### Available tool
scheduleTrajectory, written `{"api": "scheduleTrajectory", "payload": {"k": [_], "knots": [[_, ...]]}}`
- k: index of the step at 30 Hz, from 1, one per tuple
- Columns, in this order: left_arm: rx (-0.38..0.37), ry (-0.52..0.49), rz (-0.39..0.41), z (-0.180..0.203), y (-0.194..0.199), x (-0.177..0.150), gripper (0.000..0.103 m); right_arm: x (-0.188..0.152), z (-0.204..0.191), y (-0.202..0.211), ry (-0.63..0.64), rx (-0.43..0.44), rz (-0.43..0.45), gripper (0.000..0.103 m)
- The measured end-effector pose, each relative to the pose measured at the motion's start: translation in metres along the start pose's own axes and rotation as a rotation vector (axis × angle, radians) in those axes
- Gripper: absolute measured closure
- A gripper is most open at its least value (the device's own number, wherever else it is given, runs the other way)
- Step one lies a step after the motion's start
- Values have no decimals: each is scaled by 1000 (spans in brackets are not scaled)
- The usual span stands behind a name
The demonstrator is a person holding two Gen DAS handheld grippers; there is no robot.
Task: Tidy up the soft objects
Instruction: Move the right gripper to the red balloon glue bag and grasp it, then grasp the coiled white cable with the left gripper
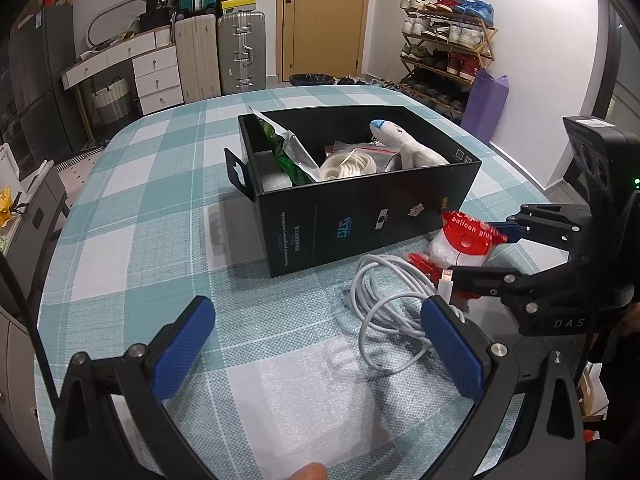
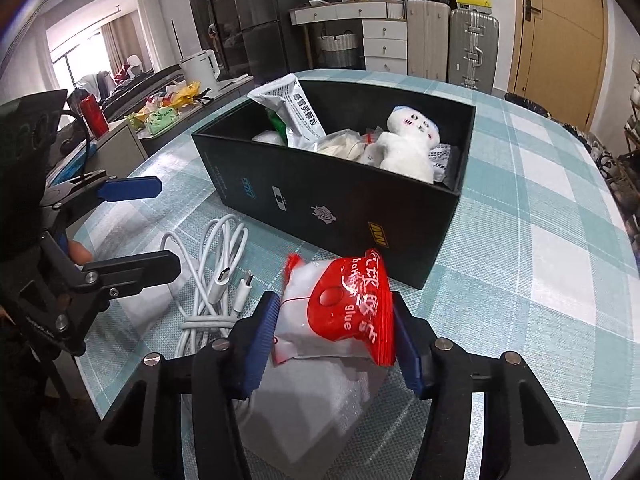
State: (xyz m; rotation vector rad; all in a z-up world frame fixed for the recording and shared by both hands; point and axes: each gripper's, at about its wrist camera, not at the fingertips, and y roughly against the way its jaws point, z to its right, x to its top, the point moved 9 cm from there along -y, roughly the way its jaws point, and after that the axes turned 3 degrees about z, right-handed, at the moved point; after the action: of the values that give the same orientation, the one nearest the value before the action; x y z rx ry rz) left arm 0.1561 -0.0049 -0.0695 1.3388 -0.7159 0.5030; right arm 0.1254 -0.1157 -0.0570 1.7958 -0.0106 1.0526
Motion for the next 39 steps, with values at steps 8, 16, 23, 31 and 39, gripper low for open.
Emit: {"api": "scheduleTrajectory", "payload": {"k": [8, 16, 23, 31, 39], "knots": [[-63, 17, -10, 14, 0, 0, 0, -5, 5, 19, 1, -9, 30, 51], [-118, 12, -43, 38, -7, -7, 0, -18, 17, 27, -32, -22, 33, 51], [-115, 31, -98, 41, -22, -14, 0, -20, 15, 26, -24, -13, 29, 51], [-117, 32, -105, 41, -26, -14, 2, -20, 13, 26, -22, -8, 27, 51], [-179, -3, -78, 56, -21, -11, 34, -21, 11, 25, -15, -3, 27, 51]]}}
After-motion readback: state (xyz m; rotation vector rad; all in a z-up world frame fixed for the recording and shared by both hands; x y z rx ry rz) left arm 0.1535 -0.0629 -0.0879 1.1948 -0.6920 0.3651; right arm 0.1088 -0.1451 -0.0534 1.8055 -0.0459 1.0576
